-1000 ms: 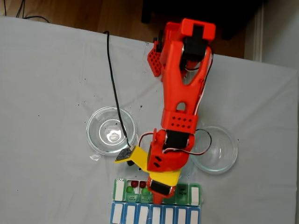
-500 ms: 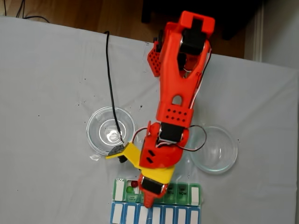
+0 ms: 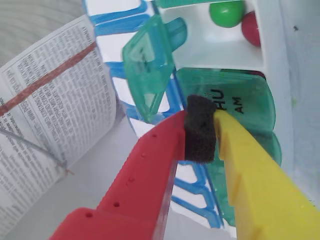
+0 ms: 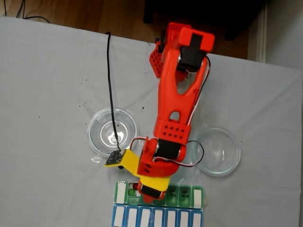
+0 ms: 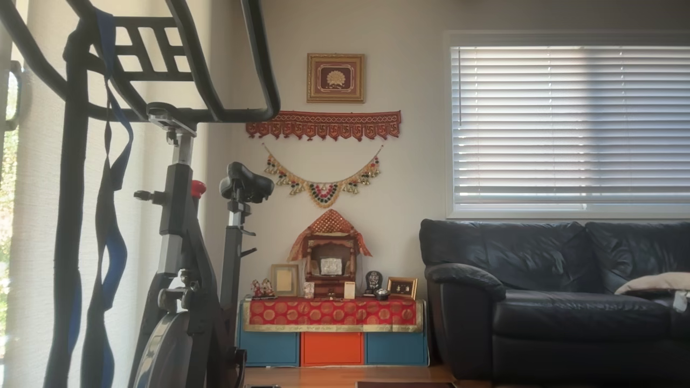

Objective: Sort medicines into box.

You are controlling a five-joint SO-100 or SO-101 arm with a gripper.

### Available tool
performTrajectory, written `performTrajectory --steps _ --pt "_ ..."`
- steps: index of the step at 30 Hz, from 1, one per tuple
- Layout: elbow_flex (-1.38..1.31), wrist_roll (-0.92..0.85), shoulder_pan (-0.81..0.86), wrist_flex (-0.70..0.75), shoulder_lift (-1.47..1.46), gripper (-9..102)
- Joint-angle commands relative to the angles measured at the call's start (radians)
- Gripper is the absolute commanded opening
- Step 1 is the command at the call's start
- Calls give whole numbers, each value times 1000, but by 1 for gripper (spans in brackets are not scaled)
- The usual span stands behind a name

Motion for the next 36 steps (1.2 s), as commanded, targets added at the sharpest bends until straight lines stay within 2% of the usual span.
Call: performTrajectory --steps 1,9,17,36 --pt "-94 -5 -26 55 -34 1" --pt "-123 -18 -44 91 -155 1" --pt "-195 -49 -51 196 -259 1" --pt "-78 -75 -5 135 46 2"
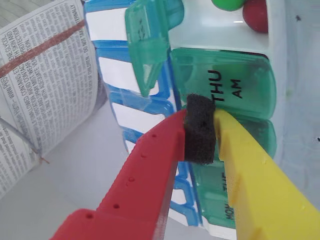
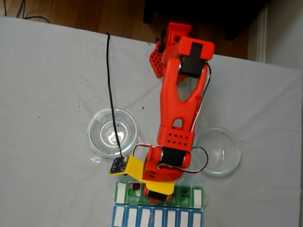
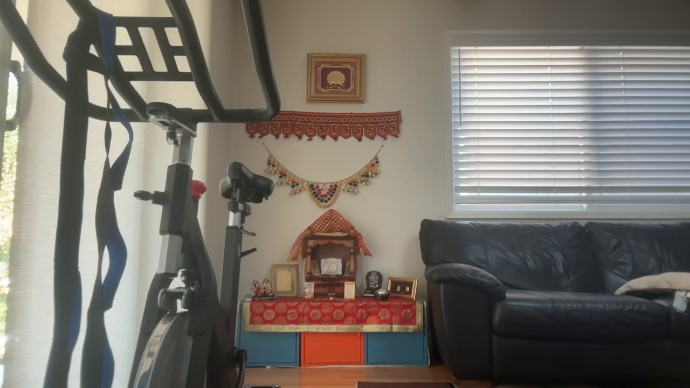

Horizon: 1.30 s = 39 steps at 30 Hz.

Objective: Sort medicines into box.

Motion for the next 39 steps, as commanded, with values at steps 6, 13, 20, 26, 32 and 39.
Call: performTrajectory --steps 6,13,20,26,32,39 --pt "21 -12 23 -52 126 2" --pt "9 -21 28 -58 86 2" --pt "-40 -44 51 14 63 2" --pt "-44 -48 63 2 60 2" --pt "-6 -43 61 -83 72 2" --pt "21 -54 72 -144 98 2"
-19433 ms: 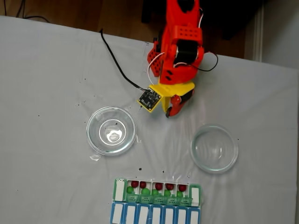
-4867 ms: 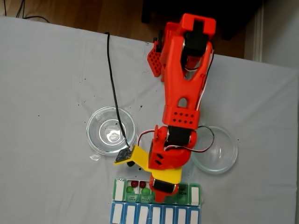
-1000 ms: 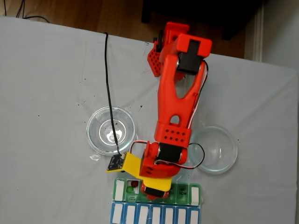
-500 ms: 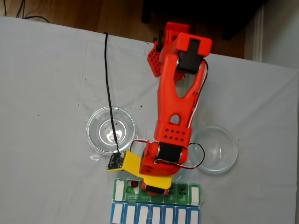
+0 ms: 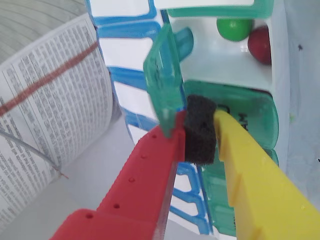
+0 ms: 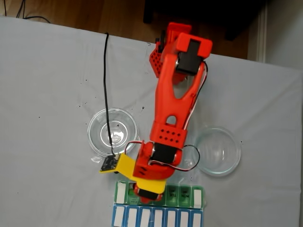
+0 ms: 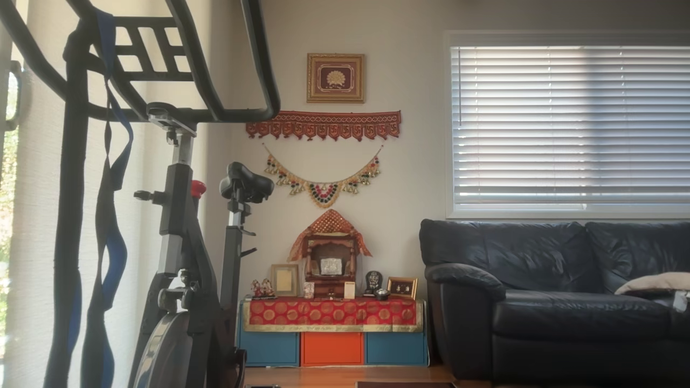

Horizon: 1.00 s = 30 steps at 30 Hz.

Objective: Sort medicines into box.

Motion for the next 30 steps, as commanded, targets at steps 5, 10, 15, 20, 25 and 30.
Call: performTrajectory --steps 5,10,15,20,25,30 --pt "-20 -57 14 57 69 2" --pt "-48 -109 -2 156 40 2" --pt "-80 -135 -9 232 -18 2" --pt "-103 -112 -12 242 -75 2" --pt "-115 -103 -28 252 -133 2" --pt "-81 -95 -20 198 -8 2"
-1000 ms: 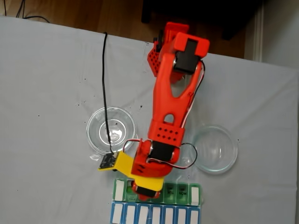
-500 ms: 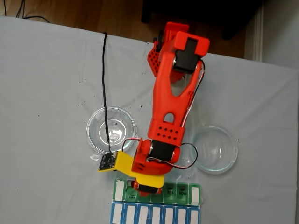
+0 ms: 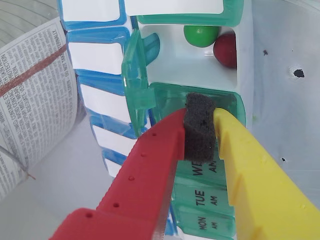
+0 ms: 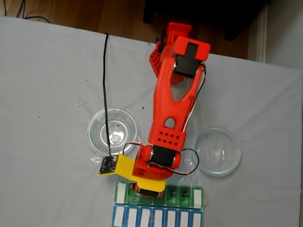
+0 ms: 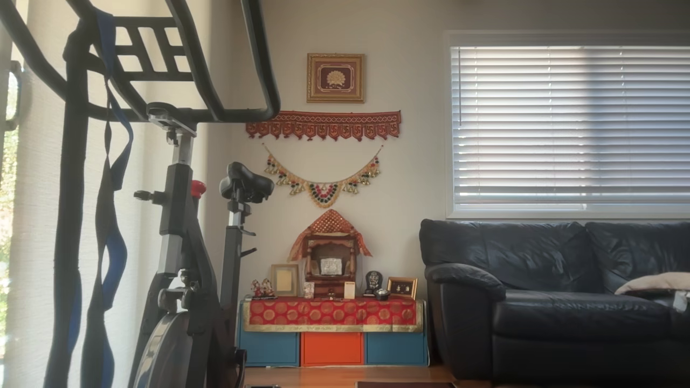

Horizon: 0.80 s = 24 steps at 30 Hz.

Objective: Sort medicines into box.

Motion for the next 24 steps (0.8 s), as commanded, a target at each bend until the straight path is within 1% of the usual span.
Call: performTrajectory --steps 1,4,8,11,13,16,22,24 --pt "38 3 2 -44 126 2" --pt "149 5 -8 -138 282 2" --pt "259 61 -20 -253 445 2" --pt "285 155 -15 -333 503 2" --pt "305 225 5 -436 522 1" --pt "301 262 41 -548 495 1" --pt "227 221 92 -609 364 1" --pt "196 193 97 -581 316 1"
